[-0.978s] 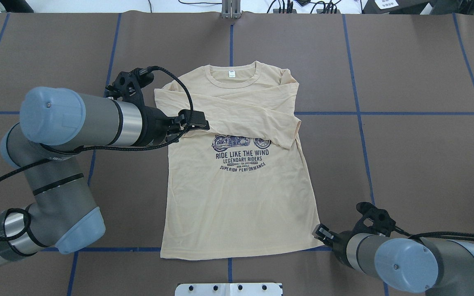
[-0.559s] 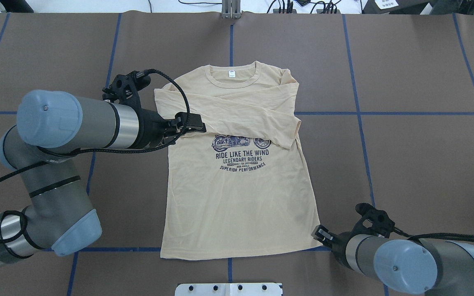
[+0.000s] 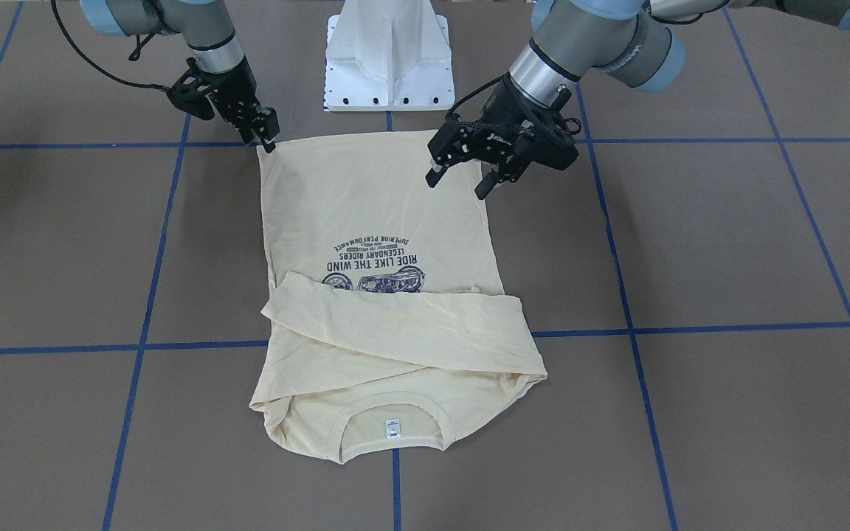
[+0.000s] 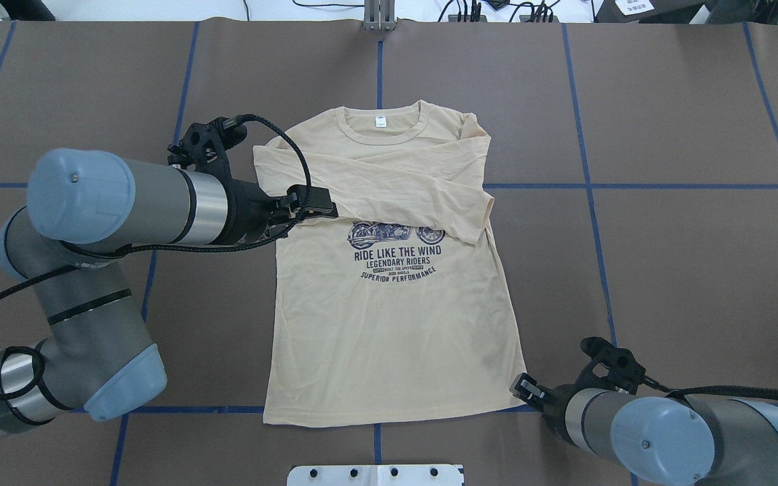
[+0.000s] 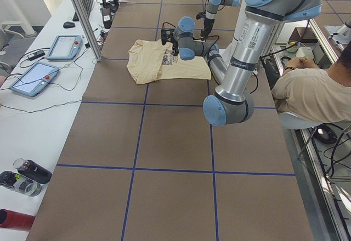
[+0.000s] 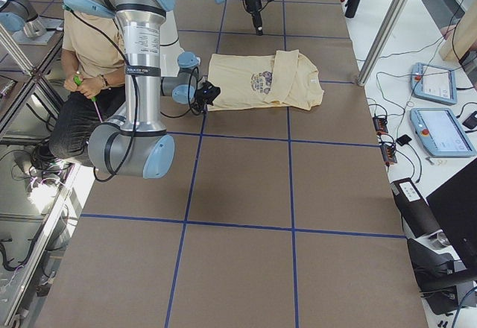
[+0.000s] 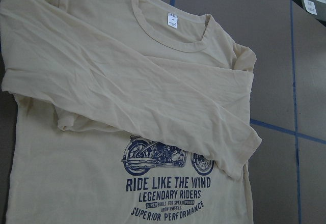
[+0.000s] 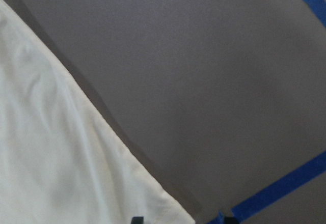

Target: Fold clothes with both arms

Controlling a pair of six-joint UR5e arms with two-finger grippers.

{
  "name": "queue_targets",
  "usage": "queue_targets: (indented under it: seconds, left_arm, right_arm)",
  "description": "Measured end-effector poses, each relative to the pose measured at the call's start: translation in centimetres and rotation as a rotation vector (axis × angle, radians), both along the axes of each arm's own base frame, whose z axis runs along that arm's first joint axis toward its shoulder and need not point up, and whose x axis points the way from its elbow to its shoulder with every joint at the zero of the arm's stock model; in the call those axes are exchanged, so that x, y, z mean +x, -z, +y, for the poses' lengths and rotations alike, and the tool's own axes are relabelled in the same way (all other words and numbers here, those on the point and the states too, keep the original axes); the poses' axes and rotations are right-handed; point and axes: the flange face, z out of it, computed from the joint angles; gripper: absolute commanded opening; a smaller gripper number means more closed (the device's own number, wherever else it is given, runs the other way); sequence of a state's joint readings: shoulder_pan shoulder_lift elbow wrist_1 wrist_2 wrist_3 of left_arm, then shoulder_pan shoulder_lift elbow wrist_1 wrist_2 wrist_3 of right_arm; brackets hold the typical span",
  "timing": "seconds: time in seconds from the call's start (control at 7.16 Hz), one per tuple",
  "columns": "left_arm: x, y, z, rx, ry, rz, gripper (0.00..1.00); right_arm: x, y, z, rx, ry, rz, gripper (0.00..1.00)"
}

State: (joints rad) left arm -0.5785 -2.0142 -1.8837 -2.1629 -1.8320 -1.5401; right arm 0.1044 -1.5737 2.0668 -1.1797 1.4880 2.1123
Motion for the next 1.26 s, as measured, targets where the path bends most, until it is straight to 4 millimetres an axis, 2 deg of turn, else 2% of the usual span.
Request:
queue_targets:
  seconds: [0.14, 0.7, 0.98, 1.12, 1.26]
  left_arm:
    - [0.0, 0.0, 0.0, 0.0, 0.001, 0.0, 0.96]
    - [-0.4, -0.2, 0.1, 0.0, 0.003, 0.0, 0.96]
    - [-0.6, -0.2, 0.2, 0.001, 0.004, 0.001, 0.96]
    - [-0.9, -0.5, 0.5, -0.001, 0.003, -0.001, 0.99]
    - [-1.8, -1.6, 1.8, -0.008, -0.007, -0.007, 0.99]
  right_arm:
    - [0.0, 0.0, 0.0, 0.0, 0.001, 0.0, 0.0]
    - [0.0, 0.7, -0.1, 0.0, -0.002, -0.014, 0.0]
    - [1.2, 1.6, -0.4, 0.001, -0.009, -0.034, 0.0]
    - [1.8, 2.0, -0.3, -0.001, -0.008, -0.041, 0.0]
    - [2.1, 2.2, 0.1, -0.01, -0.002, -0.046, 0.0]
